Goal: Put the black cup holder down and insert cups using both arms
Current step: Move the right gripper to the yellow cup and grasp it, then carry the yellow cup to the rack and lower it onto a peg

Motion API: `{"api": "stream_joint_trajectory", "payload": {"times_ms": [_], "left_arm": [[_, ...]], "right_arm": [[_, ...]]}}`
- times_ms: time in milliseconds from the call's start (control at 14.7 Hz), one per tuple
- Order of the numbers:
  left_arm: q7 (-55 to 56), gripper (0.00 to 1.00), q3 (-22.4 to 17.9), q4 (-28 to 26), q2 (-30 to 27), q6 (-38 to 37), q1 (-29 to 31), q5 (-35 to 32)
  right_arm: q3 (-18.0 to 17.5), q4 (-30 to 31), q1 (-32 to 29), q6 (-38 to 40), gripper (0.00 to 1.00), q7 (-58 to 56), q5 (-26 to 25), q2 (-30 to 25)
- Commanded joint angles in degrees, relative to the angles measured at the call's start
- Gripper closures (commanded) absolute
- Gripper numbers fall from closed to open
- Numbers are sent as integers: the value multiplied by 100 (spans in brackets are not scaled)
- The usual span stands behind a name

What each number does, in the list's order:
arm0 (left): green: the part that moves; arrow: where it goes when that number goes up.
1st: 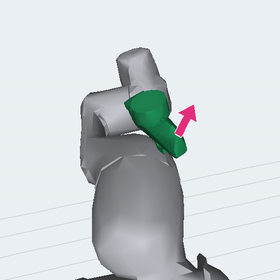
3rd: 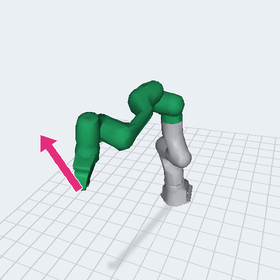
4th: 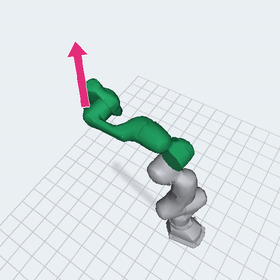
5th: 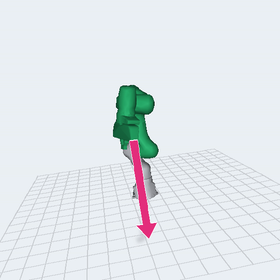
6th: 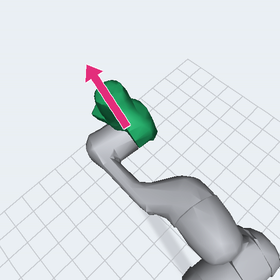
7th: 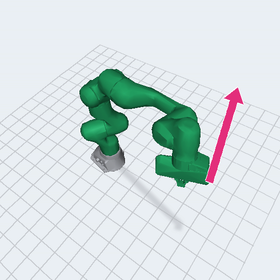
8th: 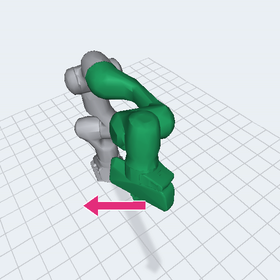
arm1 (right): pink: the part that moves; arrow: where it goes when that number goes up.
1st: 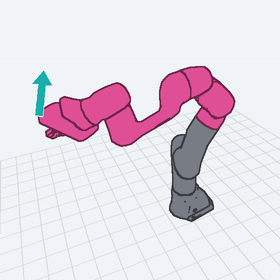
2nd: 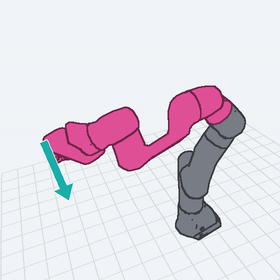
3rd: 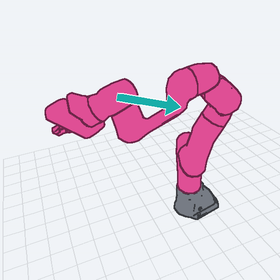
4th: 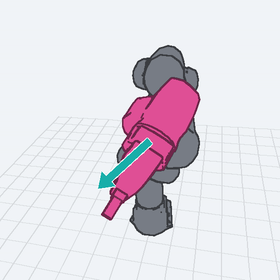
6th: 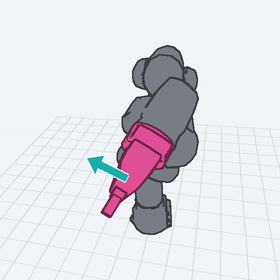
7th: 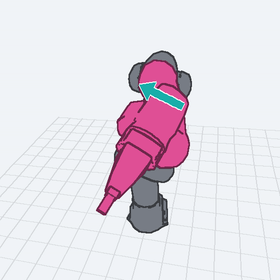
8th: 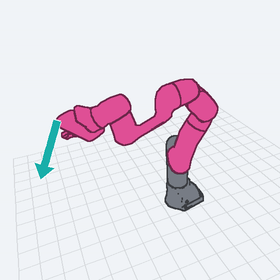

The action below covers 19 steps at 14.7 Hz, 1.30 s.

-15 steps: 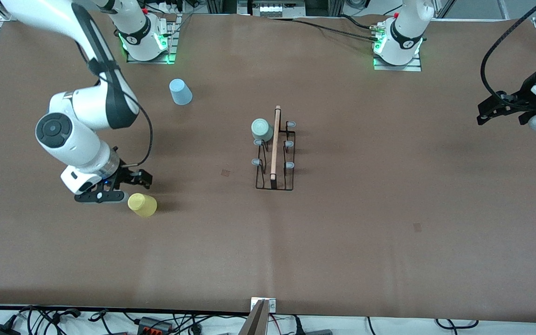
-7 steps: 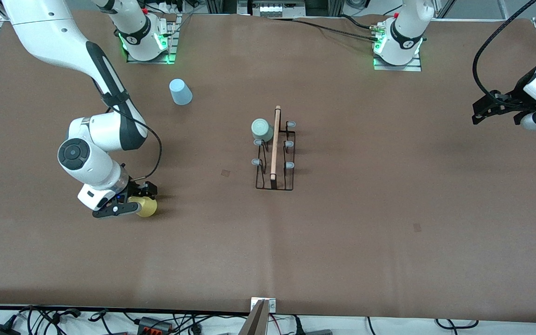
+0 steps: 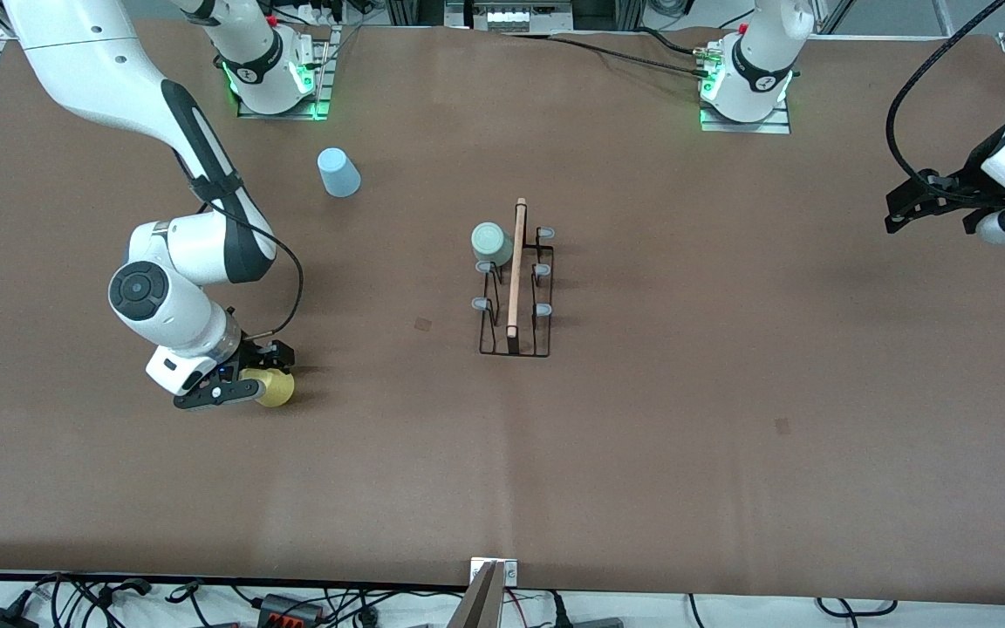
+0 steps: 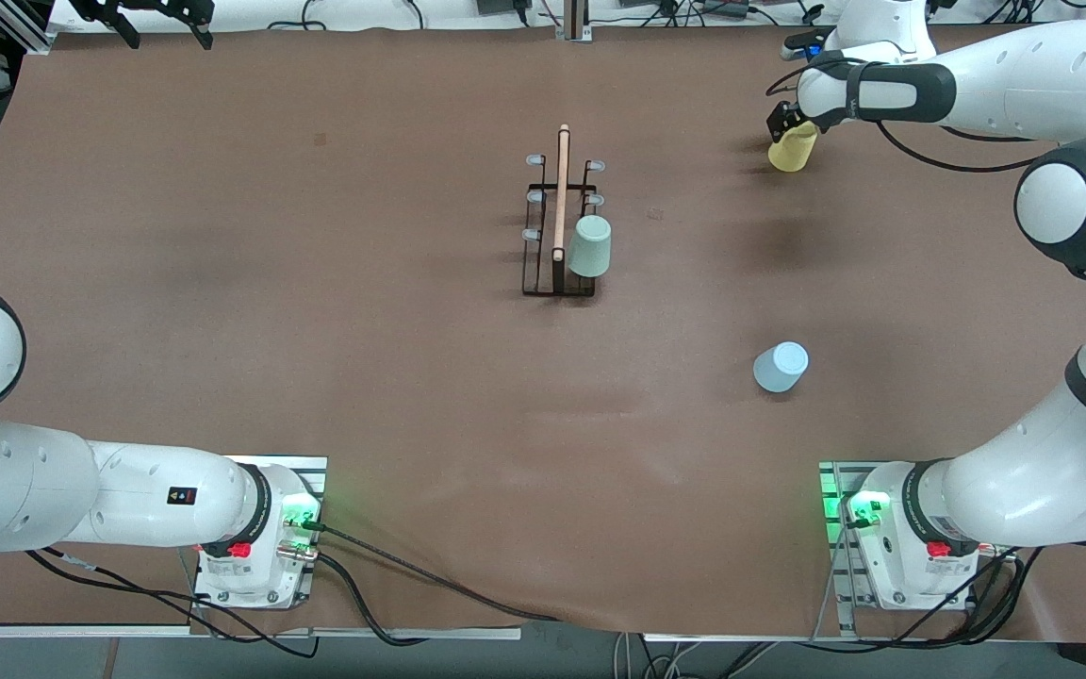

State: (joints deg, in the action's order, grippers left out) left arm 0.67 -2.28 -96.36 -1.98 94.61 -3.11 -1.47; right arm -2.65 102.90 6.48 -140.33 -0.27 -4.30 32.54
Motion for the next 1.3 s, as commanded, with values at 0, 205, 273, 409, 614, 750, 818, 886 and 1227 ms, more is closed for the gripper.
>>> {"api": "stream_joint_trajectory", "payload": {"times_ms": [0,205,273,409,614,750,818,886,1227], "left_arm": [[-102,0,0,-111,-100,48,4,85],[-93,0,0,-111,-100,48,4,85],[-93,0,0,-111,-100,48,4,85],[-93,0,0,-111,-100,48,4,85],[-102,0,0,-111,-100,40,4,85],[-102,0,0,-111,-100,40,4,85],[-102,0,0,-111,-100,40,4,85],[-102,0,0,-111,-100,40,4,85],[-102,0,0,-111,-100,-30,4,85]], "right_arm": [[-17,-51,-94,-11,0,-87,-35,68],[-17,-68,-94,-12,37,-78,0,77],[-17,-68,-94,-12,53,-78,0,77],[-17,-86,-68,-3,75,-78,0,68],[-17,-130,-41,58,82,-52,0,-10],[-25,-147,124,294,83,131,26,-334],[-25,-174,369,583,83,559,26,-545],[-43,-235,546,830,83,1138,26,-721],[-69,-998,2100,2123,84,4388,350,-986]]}}
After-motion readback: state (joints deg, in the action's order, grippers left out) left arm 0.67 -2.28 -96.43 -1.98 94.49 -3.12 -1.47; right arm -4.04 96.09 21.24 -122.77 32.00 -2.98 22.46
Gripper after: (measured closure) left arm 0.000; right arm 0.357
